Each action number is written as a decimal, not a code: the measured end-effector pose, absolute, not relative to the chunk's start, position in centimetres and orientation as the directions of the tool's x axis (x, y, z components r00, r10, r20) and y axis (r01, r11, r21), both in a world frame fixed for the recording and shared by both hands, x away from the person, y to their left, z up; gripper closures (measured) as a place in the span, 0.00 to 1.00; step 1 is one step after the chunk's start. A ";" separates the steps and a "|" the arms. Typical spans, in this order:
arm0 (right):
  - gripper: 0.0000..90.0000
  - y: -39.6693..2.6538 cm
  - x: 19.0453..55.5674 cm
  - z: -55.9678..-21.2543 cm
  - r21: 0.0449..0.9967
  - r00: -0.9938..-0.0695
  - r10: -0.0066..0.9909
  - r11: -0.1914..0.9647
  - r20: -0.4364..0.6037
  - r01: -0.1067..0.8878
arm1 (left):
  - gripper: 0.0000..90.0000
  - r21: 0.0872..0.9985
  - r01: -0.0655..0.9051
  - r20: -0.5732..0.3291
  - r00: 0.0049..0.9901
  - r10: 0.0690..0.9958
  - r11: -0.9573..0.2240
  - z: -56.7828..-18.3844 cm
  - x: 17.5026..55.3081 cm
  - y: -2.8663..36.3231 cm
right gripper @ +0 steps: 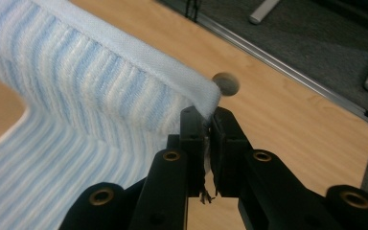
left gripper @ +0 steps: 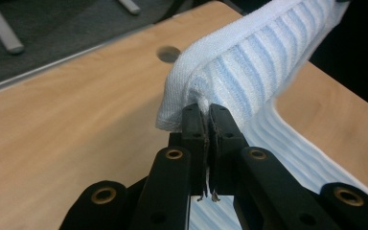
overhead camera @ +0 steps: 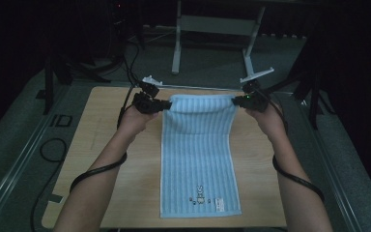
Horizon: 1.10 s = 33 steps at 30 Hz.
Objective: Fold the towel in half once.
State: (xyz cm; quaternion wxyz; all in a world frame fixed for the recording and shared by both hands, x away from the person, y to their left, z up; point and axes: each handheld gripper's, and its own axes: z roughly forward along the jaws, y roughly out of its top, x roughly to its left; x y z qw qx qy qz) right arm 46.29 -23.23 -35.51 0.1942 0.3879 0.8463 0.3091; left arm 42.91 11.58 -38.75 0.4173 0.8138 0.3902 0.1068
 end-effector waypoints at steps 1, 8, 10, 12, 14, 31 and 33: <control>0.94 -23.3 45.5 -36.0 0.668 -0.636 0.766 0.524 -0.096 0.529 | 0.95 0.760 0.546 -0.161 0.683 0.713 -0.351 -39.4 42.0 11.7; 0.94 -23.7 40.8 -40.2 0.644 -0.702 0.708 0.574 -0.079 0.507 | 0.95 0.742 0.538 -0.149 0.714 0.684 -0.400 -42.7 38.1 11.7; 0.94 -23.8 39.6 -41.4 0.637 -0.710 0.700 0.582 -0.077 0.505 | 0.95 0.726 0.552 -0.163 0.717 0.678 -0.410 -44.0 37.0 11.5; 0.94 -23.8 38.4 -42.6 0.629 -0.726 0.685 0.594 -0.067 0.502 | 0.95 0.711 0.561 -0.169 0.722 0.671 -0.425 -45.1 36.1 11.4; 0.94 -24.0 37.2 -43.9 0.620 -0.733 0.677 0.600 -0.059 0.505 | 0.95 0.705 0.561 -0.176 0.732 0.658 -0.435 -46.3 35.1 11.3; 0.94 -23.3 37.8 -51.7 0.489 -0.728 0.685 0.625 0.031 0.608 | 0.95 0.621 0.663 -0.251 0.674 0.695 -0.418 -53.0 34.5 10.5; 0.94 -23.1 38.2 -51.8 0.476 -0.727 0.686 0.628 0.036 0.616 | 0.95 0.625 0.661 -0.248 0.673 0.697 -0.415 -52.9 34.5 10.2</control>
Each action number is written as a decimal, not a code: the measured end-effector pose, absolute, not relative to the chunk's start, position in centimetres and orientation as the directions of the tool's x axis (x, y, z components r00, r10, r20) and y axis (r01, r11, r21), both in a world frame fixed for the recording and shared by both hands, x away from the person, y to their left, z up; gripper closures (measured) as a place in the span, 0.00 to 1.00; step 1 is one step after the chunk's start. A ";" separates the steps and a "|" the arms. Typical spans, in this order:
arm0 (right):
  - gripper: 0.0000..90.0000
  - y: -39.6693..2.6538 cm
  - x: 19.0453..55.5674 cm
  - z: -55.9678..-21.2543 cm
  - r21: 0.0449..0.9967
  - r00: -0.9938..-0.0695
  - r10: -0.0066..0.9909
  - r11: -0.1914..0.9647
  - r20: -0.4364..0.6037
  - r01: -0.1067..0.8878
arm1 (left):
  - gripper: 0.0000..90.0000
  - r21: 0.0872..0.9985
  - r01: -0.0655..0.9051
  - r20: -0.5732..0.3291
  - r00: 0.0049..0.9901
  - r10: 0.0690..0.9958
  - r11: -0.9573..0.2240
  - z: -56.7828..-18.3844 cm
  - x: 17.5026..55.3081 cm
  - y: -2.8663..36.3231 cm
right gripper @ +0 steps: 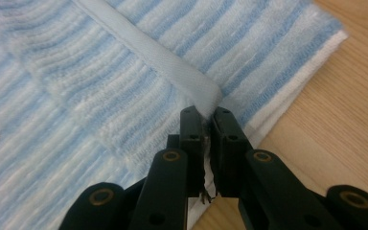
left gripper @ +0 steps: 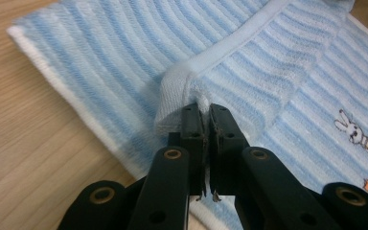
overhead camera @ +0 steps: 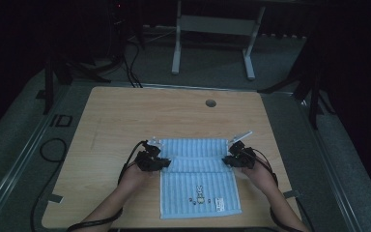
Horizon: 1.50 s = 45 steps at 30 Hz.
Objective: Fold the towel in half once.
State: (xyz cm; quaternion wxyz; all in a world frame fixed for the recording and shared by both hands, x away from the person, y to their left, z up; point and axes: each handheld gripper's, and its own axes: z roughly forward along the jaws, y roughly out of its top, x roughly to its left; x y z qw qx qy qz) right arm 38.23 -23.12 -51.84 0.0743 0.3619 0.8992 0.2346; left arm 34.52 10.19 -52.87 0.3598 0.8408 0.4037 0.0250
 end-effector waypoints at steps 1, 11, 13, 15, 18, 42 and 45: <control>0.94 -23.1 38.3 -51.7 0.478 -0.727 0.686 0.628 0.034 0.615 | 0.95 0.637 0.650 -0.246 0.680 0.690 -0.414 -52.3 34.4 10.2; 0.83 -27.0 30.1 -43.1 0.707 -0.763 0.646 0.529 0.023 0.469 | 0.78 0.722 0.522 -0.229 0.800 0.555 -0.454 -47.2 26.9 12.2; 0.71 -27.9 27.8 -44.2 0.676 -0.776 0.625 0.538 0.080 0.504 | 0.59 0.671 0.537 -0.243 0.810 0.533 -0.511 -48.2 25.4 12.7; 0.64 -28.8 26.3 -46.0 0.641 -0.757 0.649 0.550 0.076 0.535 | 0.52 0.639 0.518 -0.208 0.828 0.521 -0.568 -49.0 24.3 13.1; 0.63 -29.9 25.8 -48.2 0.605 -0.719 0.684 0.523 0.121 0.600 | 0.42 0.604 0.541 -0.221 0.819 0.530 -0.585 -50.1 24.1 13.2; 0.95 -27.3 25.7 -52.3 0.446 -0.738 0.659 0.622 0.144 0.643 | 0.90 0.561 0.469 -0.176 0.873 0.456 -0.682 -53.5 23.6 7.8; 1.00 -27.1 25.7 -51.5 0.467 -0.745 0.654 0.621 0.134 0.629 | 0.99 0.567 0.479 -0.189 0.867 0.461 -0.670 -53.3 23.9 7.8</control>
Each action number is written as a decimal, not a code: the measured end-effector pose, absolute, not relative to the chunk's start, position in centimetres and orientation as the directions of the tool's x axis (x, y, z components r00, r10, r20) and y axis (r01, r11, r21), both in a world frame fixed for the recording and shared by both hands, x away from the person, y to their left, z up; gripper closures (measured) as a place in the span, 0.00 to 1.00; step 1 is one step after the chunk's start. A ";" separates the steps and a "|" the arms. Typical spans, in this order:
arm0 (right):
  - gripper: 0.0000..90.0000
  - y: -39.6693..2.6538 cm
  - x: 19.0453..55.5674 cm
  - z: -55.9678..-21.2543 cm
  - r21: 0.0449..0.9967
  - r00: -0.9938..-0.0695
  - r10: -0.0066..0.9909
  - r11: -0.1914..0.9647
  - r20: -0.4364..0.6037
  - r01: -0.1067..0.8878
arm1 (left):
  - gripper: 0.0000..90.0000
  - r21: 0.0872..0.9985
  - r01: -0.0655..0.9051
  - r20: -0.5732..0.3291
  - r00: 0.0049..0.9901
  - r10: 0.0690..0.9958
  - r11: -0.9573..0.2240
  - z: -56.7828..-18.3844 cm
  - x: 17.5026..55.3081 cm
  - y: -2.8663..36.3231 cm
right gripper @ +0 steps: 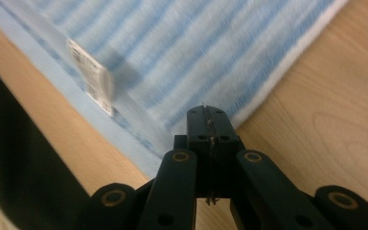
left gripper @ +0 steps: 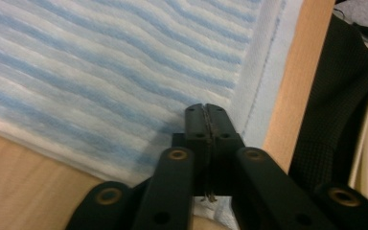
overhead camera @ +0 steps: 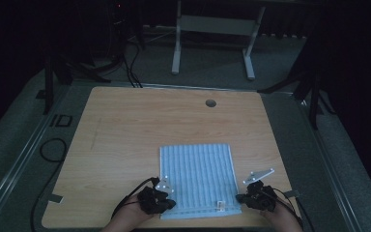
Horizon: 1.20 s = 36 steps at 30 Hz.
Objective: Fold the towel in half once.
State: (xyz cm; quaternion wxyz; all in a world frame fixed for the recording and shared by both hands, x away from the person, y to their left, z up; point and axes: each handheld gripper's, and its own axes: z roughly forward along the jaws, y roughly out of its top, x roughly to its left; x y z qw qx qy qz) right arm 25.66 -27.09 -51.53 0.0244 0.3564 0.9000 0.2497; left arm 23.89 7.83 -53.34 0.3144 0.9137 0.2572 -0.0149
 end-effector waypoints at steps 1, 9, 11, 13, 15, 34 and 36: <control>1.00 -27.1 25.6 -51.2 0.478 -0.748 0.650 0.620 0.132 0.623 | 0.99 0.560 0.480 -0.198 0.869 0.454 -0.675 -53.3 24.0 7.8; 0.66 -26.6 24.1 -51.5 0.445 -0.804 0.591 0.702 0.071 0.555 | 0.60 0.558 0.447 -0.156 0.884 0.440 -0.699 -53.4 23.2 7.2; 0.65 -26.4 24.1 -52.2 0.414 -0.813 0.580 0.727 0.057 0.548 | 0.60 0.553 0.438 -0.145 0.889 0.435 -0.709 -53.6 23.2 7.0; 0.66 -26.1 24.0 -52.5 0.404 -0.821 0.569 0.743 0.036 0.533 | 0.62 0.557 0.438 -0.142 0.887 0.439 -0.706 -53.7 23.3 7.0; 0.78 -25.9 24.2 -52.4 0.395 -0.822 0.568 0.747 0.039 0.535 | 0.65 0.554 0.431 -0.130 0.890 0.437 -0.712 -53.6 23.4 7.0; 0.92 -25.1 25.7 -47.9 0.471 -0.815 0.579 0.724 -0.018 0.504 | 0.96 0.607 0.464 -0.148 0.863 0.483 -0.645 -50.0 24.8 8.1; 0.92 -25.2 25.5 -47.1 0.486 -0.816 0.578 0.720 -0.024 0.496 | 0.95 0.620 0.455 -0.139 0.866 0.481 -0.639 -49.2 24.5 8.3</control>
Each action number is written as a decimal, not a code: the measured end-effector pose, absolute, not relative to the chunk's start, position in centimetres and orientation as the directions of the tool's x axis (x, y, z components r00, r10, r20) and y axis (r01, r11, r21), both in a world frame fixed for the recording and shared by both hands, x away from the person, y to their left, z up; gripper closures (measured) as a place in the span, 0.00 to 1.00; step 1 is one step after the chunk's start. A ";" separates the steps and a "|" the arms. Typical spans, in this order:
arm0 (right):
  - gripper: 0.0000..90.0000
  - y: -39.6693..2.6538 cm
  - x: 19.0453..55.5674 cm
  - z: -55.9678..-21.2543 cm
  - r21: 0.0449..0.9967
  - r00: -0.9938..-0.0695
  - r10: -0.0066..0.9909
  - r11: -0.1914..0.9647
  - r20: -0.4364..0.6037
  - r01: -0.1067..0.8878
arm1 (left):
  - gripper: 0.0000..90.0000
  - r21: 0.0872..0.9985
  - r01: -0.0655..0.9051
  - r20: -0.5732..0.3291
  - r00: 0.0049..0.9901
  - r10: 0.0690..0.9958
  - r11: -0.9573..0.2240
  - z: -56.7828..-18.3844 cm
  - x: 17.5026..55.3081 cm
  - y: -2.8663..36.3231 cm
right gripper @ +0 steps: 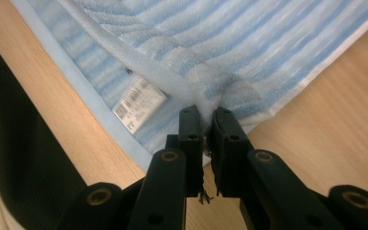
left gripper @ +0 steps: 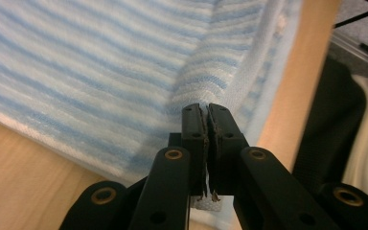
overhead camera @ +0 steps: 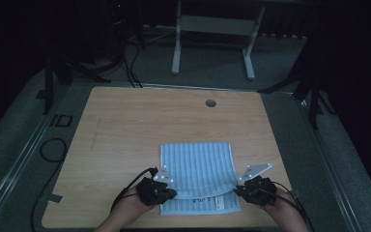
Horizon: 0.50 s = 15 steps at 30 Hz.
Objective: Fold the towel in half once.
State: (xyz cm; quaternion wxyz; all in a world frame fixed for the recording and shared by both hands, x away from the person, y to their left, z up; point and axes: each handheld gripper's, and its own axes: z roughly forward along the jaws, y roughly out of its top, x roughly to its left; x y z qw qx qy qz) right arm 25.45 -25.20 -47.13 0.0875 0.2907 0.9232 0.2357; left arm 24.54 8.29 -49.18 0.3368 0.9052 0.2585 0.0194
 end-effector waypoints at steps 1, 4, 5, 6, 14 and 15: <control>0.92 -25.3 25.3 -46.9 0.491 -0.818 0.575 0.720 -0.027 0.490 | 0.95 0.624 0.450 -0.139 0.869 0.475 -0.639 -48.8 24.4 8.4; 0.92 -25.4 24.4 -46.6 0.503 -0.820 0.572 0.713 -0.015 0.488 | 0.95 0.619 0.446 -0.140 0.873 0.468 -0.647 -48.5 23.8 8.5; 0.92 -25.5 24.0 -46.8 0.504 -0.822 0.569 0.713 -0.008 0.488 | 0.95 0.618 0.446 -0.142 0.874 0.465 -0.647 -48.5 23.5 8.5; 0.92 -25.5 23.6 -47.1 0.503 -0.823 0.568 0.713 -0.003 0.490 | 0.95 0.613 0.447 -0.148 0.875 0.461 -0.651 -48.7 23.3 8.5; 0.91 -26.4 21.7 -49.7 0.456 -0.815 0.575 0.706 0.078 0.542 | 0.88 0.560 0.455 -0.218 0.887 0.407 -0.693 -50.3 21.6 7.6; 0.87 -26.5 21.7 -50.0 0.444 -0.812 0.577 0.707 0.086 0.550 | 0.84 0.552 0.450 -0.216 0.890 0.400 -0.702 -50.7 21.5 7.4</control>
